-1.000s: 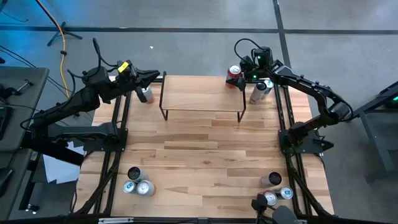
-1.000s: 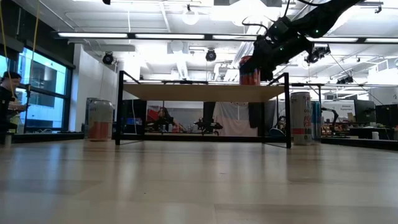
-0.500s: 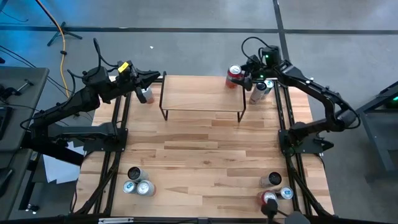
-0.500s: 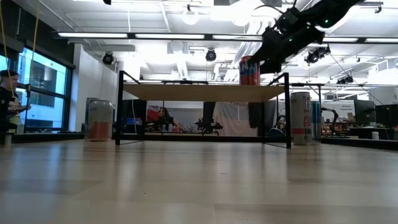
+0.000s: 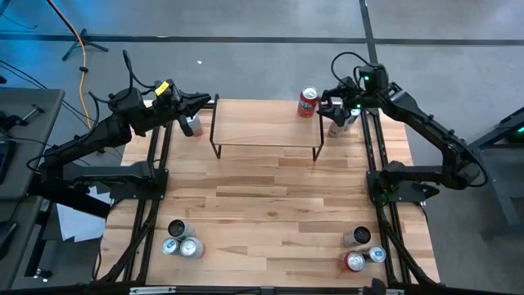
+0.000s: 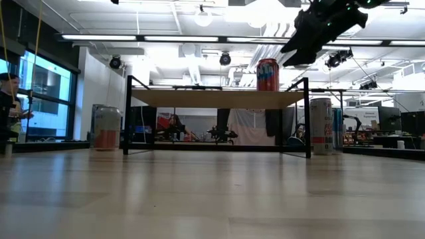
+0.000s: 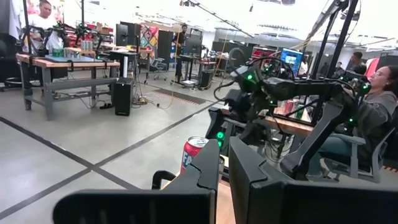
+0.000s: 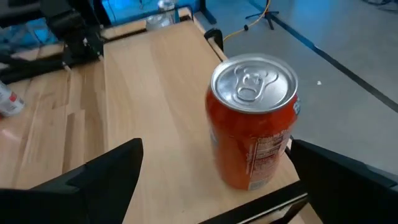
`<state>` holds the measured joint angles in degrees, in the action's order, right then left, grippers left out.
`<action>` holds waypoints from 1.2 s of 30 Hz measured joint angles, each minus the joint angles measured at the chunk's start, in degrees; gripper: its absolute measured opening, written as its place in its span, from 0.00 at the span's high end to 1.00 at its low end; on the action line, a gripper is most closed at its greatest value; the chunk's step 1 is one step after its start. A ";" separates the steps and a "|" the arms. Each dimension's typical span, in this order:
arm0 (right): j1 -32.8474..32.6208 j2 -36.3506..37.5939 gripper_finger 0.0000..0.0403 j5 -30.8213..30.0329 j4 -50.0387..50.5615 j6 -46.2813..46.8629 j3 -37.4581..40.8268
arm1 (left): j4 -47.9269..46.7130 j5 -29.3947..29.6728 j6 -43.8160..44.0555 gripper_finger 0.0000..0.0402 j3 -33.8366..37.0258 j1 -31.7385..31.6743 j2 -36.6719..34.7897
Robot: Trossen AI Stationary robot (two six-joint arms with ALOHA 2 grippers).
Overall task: Place canned beverage on shelf
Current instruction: Put the top red soda can on the shelf
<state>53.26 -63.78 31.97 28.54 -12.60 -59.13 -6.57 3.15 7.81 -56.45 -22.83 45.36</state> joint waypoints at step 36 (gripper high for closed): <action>-46.19 -10.44 0.02 -75.99 -0.15 67.72 -0.10 | -0.04 0.01 -5.51 1.00 0.00 -0.02 -1.18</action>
<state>7.06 -74.22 -44.03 28.39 55.11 -59.23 -6.61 3.16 2.31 -56.45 -22.85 44.18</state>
